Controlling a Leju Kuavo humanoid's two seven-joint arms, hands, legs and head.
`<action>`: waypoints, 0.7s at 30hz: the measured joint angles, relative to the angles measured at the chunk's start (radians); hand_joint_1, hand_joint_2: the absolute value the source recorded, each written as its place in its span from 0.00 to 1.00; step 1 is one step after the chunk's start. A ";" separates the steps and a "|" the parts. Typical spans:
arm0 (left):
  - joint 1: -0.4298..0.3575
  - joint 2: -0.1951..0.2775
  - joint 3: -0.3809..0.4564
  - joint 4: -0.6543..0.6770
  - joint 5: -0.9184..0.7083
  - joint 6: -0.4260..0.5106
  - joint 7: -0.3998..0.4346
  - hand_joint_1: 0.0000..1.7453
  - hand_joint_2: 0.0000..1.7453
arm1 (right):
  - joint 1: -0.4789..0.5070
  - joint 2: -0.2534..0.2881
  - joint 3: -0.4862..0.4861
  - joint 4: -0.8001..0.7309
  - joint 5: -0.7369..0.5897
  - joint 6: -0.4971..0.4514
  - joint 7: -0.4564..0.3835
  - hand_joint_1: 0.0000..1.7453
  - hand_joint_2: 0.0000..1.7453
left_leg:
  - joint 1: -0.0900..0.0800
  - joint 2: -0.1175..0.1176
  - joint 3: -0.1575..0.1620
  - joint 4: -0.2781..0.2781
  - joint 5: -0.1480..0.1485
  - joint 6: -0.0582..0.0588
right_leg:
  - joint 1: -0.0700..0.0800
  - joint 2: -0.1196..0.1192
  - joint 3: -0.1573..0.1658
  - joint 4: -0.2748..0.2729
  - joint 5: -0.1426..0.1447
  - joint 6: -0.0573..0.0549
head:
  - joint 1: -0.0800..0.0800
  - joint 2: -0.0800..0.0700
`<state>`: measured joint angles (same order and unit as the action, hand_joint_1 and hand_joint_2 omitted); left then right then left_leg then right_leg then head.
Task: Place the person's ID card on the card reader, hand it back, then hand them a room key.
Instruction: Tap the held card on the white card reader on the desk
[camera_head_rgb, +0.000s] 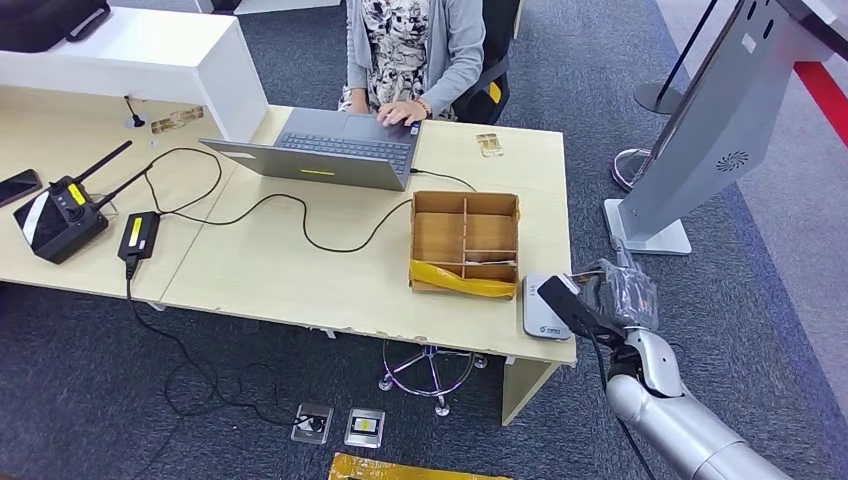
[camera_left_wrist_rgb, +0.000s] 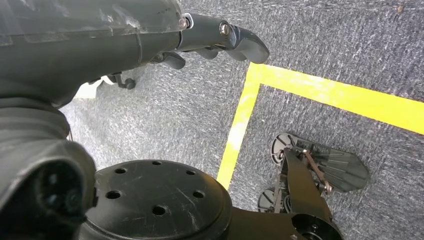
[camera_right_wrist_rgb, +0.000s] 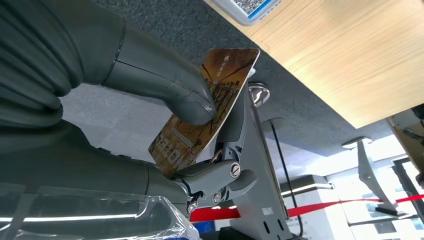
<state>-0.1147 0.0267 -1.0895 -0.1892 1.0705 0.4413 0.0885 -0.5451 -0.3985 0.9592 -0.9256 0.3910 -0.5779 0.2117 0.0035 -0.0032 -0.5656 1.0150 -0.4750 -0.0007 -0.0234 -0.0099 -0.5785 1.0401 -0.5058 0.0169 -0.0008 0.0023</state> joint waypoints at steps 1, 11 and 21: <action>0.000 0.000 0.000 0.000 0.000 0.000 0.003 0.00 0.00 | 0.003 -0.004 0.004 -0.015 0.003 0.000 0.002 1.00 1.00 | 0.000 0.000 0.000 0.000 0.000 0.000 | 0.000 0.000 0.000 0.000 0.000 0.000 | 0.000 0.000; -0.001 0.001 -0.004 0.000 -0.013 -0.011 0.016 0.00 0.00 | 0.025 -0.017 0.046 -0.171 0.052 0.033 0.035 1.00 1.00 | 0.000 0.000 0.000 0.000 0.000 0.000 | 0.000 0.000 0.000 0.000 0.000 0.000 | 0.000 0.000; -0.002 0.001 -0.008 0.000 -0.020 -0.014 0.023 0.00 0.00 | 0.040 -0.014 0.092 -0.190 0.031 0.058 0.011 1.00 1.00 | 0.000 0.000 0.000 0.000 0.000 0.000 | 0.000 0.000 0.000 0.000 0.000 0.000 | 0.000 0.000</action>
<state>-0.1165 0.0275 -1.0975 -0.1892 1.0508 0.4273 0.1117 -0.5052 -0.4128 1.0508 -1.1160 0.4221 -0.5197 0.2223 0.0037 -0.0031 -0.5660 1.0149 -0.4750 -0.0007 -0.0233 -0.0099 -0.5785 1.0401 -0.5059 0.0168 -0.0008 0.0023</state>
